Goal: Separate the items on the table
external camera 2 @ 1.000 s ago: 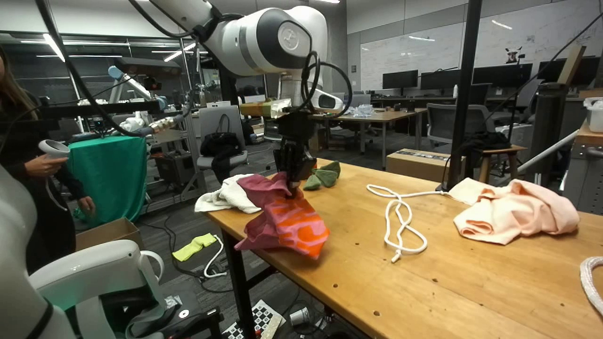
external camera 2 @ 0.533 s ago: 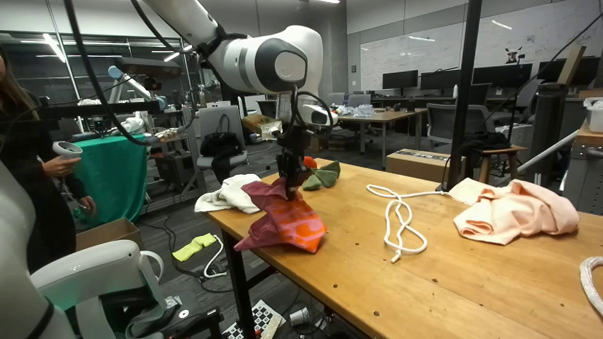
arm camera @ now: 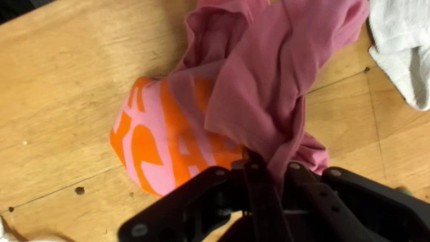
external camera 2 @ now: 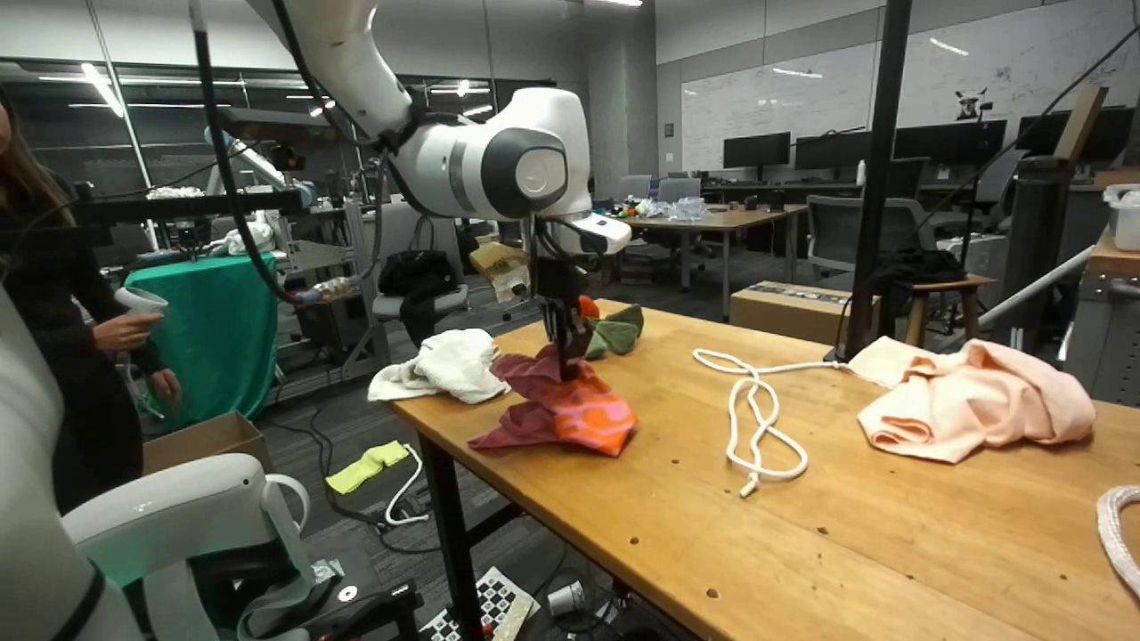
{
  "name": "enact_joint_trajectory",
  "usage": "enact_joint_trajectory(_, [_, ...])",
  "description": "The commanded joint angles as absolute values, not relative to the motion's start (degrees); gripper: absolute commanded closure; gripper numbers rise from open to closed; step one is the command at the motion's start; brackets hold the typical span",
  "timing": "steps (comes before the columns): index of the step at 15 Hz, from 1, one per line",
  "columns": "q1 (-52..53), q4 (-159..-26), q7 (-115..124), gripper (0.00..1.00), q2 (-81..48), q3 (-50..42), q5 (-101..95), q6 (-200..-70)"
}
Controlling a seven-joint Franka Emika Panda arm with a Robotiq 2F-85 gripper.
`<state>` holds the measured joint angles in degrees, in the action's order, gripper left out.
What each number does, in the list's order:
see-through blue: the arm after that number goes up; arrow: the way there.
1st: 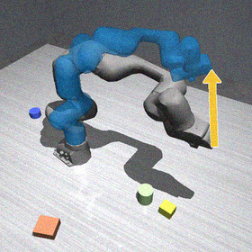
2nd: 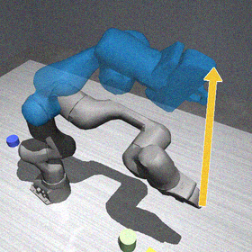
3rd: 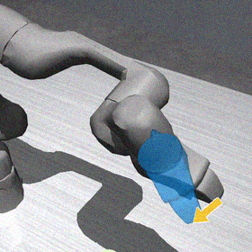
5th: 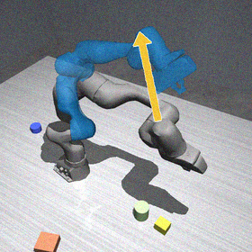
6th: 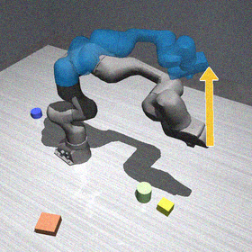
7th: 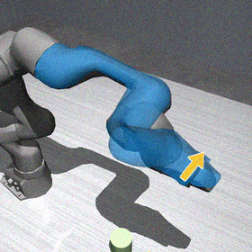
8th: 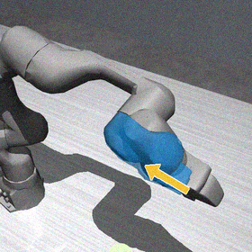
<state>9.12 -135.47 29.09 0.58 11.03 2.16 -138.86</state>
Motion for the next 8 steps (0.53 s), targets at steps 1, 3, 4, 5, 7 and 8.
enact_joint_trajectory(1, [9.5, -135.9, 35.2, 0.94, -1.7, 10.6, -4.3, -143.9])
enact_joint_trajectory(3, [9.6, -136.0, 37.0, 0.94, -2.6, 10.1, -6.7, -143.9])
enact_joint_trajectory(4, [9.7, -135.8, 37.3, 0.94, -3.0, 9.9, -6.9, -143.4])
enact_joint_trajectory(5, [9.8, -135.7, 37.6, 0.93, -3.3, 9.7, -7.2, -142.9])
enact_joint_trajectory(7, [9.8, -135.3, 36.9, 0.66, -3.3, 9.6, -6.1, -141.8])
enact_joint_trajectory(8, [9.8, -135.2, 36.4, 0.59, -3.1, 9.6, -5.8, -141.2])
